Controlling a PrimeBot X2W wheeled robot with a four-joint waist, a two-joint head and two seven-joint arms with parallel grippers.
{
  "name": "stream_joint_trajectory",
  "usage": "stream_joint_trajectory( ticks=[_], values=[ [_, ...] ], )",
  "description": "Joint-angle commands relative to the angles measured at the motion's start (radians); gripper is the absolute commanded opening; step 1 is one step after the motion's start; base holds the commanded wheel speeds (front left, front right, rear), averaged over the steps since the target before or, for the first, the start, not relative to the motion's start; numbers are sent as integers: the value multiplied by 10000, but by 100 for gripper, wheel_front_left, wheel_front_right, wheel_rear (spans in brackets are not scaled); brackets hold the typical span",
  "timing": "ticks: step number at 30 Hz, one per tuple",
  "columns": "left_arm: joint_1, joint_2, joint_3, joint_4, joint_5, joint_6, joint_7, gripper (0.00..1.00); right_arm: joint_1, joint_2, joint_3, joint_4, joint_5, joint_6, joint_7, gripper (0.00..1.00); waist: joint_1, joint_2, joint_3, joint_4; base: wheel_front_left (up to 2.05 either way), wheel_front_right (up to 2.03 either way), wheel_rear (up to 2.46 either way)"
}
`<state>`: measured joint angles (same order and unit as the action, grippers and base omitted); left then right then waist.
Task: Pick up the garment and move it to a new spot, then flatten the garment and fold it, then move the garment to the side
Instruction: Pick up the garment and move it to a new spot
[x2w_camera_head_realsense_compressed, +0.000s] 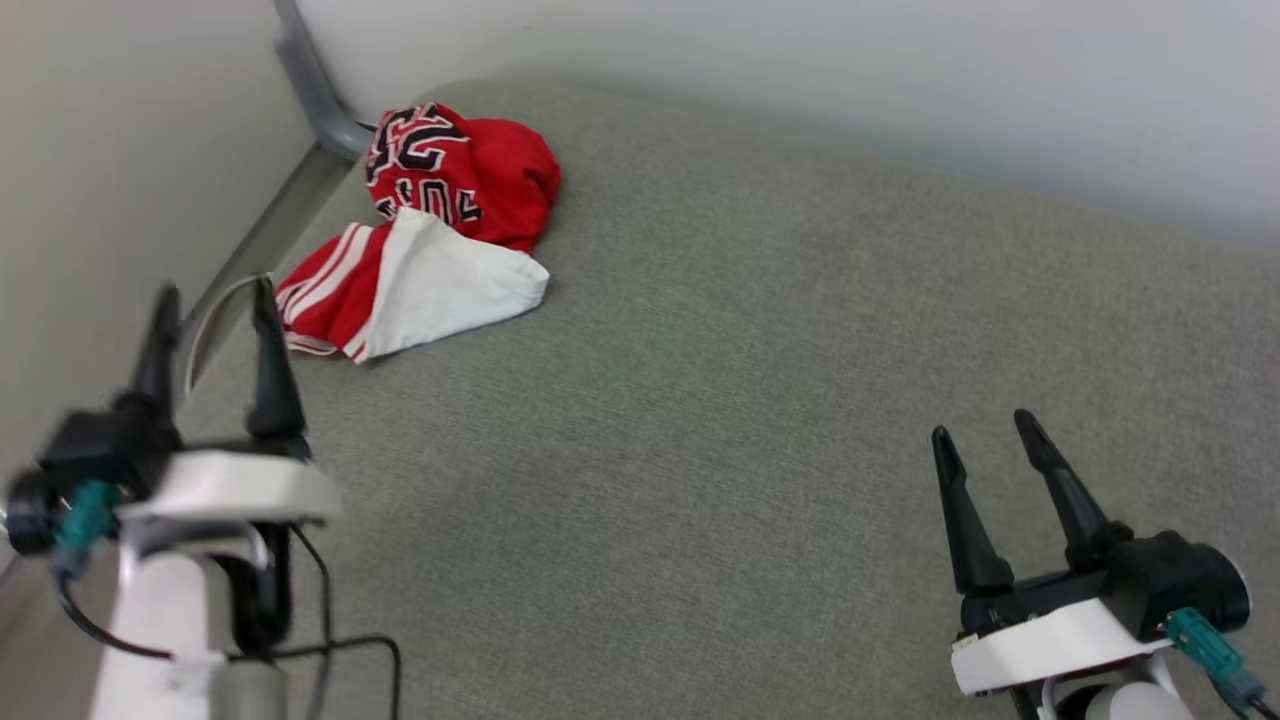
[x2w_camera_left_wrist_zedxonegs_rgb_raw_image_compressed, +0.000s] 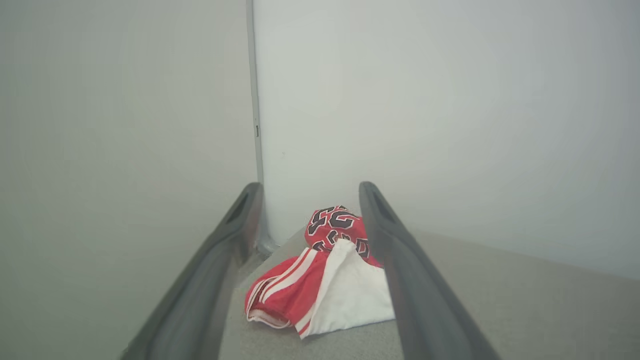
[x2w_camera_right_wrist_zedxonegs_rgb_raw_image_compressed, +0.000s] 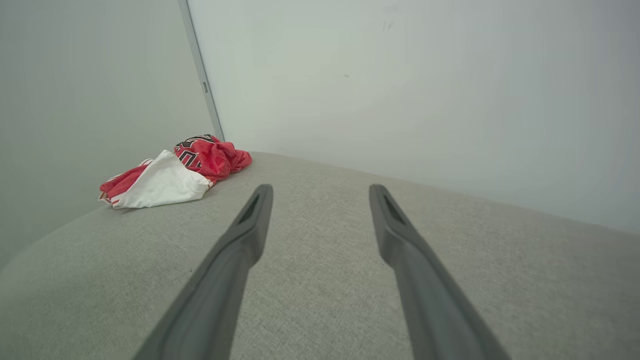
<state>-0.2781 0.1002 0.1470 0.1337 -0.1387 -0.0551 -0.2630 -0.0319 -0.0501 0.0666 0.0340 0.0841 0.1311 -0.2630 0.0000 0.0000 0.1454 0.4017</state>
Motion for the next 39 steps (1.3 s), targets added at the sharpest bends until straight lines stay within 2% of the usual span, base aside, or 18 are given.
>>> stream_joint_trajectory(
  ticks=[1,6,13,17,20,23,28,33,39],
  values=[
    [-313,108,68,19,73,-74,-28,100,-180,-1,-47,-68,-57,-7,-28,100,0,0,309,-257,0,0,0],
    [-1804,571,235,192,225,-486,-28,100,-488,-3,-149,-351,-500,-7,-28,100,0,0,1084,-584,0,0,0],
    [-3738,1227,183,652,-136,-700,-28,100,-1071,-305,-317,-996,-879,-7,-28,100,0,0,2508,-798,0,0,0],
    [-4649,1824,-159,1397,-417,-732,-28,100,-1373,-420,-355,-1398,-982,-7,-28,100,0,0,3120,-915,0,0,0],
    [-5139,2380,-733,2252,-1119,-736,139,100,-1493,-497,-351,-1672,-1023,-7,-28,100,0,0,3414,-1011,0,0,0],
    [-5644,3084,-1376,2979,-2079,-739,868,100,-1611,-529,-322,-1927,-1064,-7,-28,100,0,0,3631,-1122,0,0,0],
    [-6212,4060,-2724,3855,-3730,-740,3166,100,-1680,-612,-312,-2204,-1110,-7,-28,100,0,0,3842,-1203,0,0,0],
    [-6675,4697,-3807,4346,-5254,-743,5978,100,-1816,-710,-233,-2506,-1175,-7,-28,100,0,0,4118,-1291,0,0,0],
    [-7149,4985,-4773,4740,-5988,-742,7760,100,-1959,-846,-132,-2772,-1228,-7,-28,100,0,0,4557,-1427,0,0,0]
  ],
)
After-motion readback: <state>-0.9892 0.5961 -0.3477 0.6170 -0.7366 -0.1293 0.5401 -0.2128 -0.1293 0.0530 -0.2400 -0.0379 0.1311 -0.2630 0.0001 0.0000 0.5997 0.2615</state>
